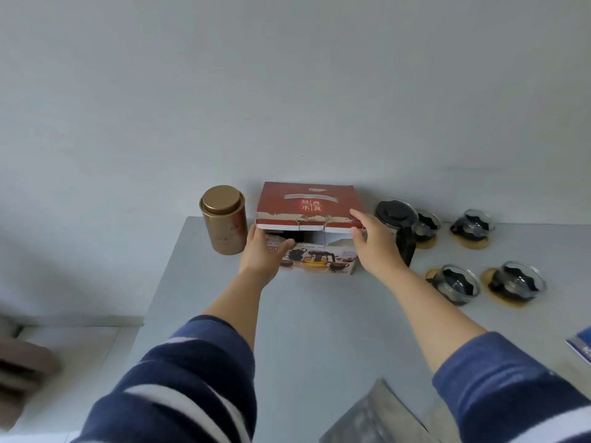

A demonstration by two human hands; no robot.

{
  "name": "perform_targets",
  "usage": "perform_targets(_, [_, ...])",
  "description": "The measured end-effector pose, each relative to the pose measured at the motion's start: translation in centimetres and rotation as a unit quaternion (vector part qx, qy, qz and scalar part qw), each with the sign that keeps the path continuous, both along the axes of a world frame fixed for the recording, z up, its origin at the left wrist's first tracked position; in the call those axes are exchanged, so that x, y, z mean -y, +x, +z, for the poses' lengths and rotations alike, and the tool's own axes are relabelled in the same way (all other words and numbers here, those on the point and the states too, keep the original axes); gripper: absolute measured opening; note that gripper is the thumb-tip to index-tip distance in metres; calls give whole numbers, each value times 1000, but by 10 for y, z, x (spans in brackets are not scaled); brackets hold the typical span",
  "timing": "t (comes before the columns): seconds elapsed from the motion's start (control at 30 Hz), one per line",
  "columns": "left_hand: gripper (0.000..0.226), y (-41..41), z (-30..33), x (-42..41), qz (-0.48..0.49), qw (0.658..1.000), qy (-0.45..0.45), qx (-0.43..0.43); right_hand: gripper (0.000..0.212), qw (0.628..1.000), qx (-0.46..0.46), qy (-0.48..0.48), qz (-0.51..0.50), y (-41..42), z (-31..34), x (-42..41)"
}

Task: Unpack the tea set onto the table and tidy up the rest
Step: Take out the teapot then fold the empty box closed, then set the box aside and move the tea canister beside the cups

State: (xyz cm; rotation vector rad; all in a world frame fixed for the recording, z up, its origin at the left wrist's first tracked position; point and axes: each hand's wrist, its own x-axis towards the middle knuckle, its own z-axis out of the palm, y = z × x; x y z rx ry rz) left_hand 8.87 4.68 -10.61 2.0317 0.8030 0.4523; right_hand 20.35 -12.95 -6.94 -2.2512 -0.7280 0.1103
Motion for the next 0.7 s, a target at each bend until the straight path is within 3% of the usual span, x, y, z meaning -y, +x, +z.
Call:
perform_targets(0.2, [102, 5, -9, -9, 39, 985, -151, 78, 42, 997, 71, 3, -41, 3, -23, -3])
perform_targets(0.33, [90, 3, -10, -12, 36, 987, -149, 52, 44, 993, 81, -53, -64, 2, -22, -7])
perform_targets(0.4, [91, -2, -10, -12, 21, 989, -143, 34, 49, 979, 115, -144, -90, -4, -18, -8])
perform_targets(0.5, [83, -19, -15, -13, 12, 996, -79, -36, 63, 955, 193, -199, -101, -25, -11, -20])
perform_targets(0.6, [78, -52, -26, -15, 1, 989, 18, -145, 57, 965, 235, -109, -37, -59, -11, -47])
perform_targets(0.7, [85, -89, -41, -20, -27, 953, 98, -287, 48, 966, 248, -38, 69, -95, -17, -79])
